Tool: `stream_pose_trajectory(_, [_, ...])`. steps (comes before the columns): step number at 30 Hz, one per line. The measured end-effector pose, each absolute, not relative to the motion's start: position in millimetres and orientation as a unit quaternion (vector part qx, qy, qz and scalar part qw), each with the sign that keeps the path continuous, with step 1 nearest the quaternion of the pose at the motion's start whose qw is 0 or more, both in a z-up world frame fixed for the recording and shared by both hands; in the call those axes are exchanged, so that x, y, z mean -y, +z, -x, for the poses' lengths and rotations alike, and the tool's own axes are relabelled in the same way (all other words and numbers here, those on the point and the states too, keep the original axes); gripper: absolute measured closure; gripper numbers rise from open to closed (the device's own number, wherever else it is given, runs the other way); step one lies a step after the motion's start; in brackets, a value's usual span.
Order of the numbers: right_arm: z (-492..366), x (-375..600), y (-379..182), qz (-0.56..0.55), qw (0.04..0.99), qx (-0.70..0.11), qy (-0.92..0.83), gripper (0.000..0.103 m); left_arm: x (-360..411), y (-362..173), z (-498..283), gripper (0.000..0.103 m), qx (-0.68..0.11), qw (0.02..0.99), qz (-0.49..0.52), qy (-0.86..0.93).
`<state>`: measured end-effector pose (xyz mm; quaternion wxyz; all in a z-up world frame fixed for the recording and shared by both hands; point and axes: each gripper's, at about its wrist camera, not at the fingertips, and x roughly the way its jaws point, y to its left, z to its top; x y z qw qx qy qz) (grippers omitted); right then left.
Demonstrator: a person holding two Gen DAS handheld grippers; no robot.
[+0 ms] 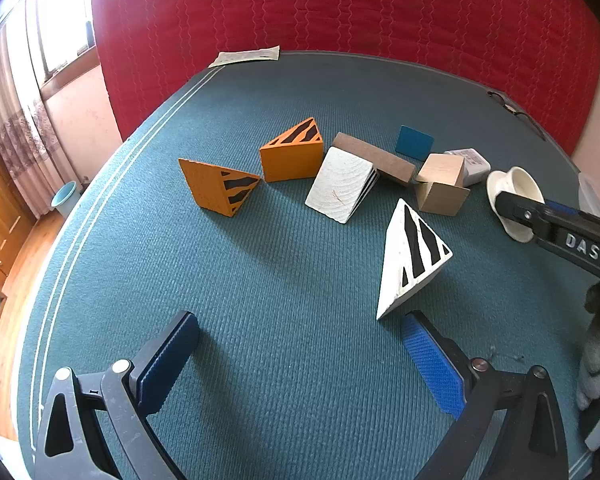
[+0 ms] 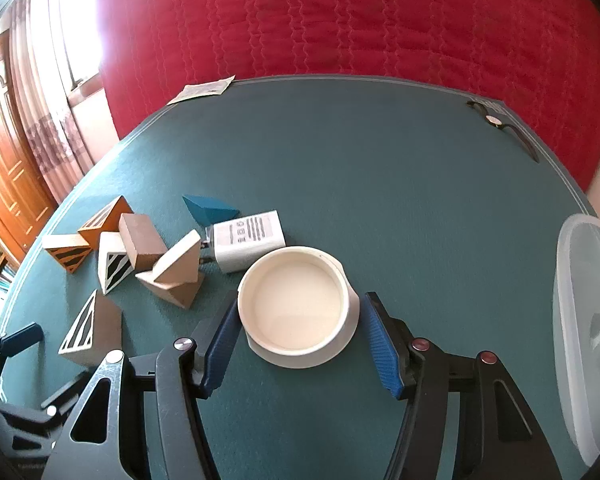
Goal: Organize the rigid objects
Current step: 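Grasp the black-and-white striped triangle with the left gripper while the right gripper holds the white bowl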
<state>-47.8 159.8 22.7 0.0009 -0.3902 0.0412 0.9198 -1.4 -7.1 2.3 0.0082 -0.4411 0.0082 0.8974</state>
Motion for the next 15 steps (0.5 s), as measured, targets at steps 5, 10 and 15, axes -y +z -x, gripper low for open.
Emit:
stream_pose_trajectory(5, [33,-165,21,0.390,-0.003,-0.037,0.920,0.042,8,2,1,0.000,-0.008,0.008,0.441,0.897])
stream_pose_trajectory(10, [23,-167,20,0.388,-0.006,-0.032,0.921,0.042,10,1,4,0.000,-0.008,0.004,0.441,0.897])
stream_pose_trajectory(15, [23,-169,18,0.390,-0.007,-0.033,0.920,0.042,11,2,7,0.000,-0.009,-0.001,0.442,0.897])
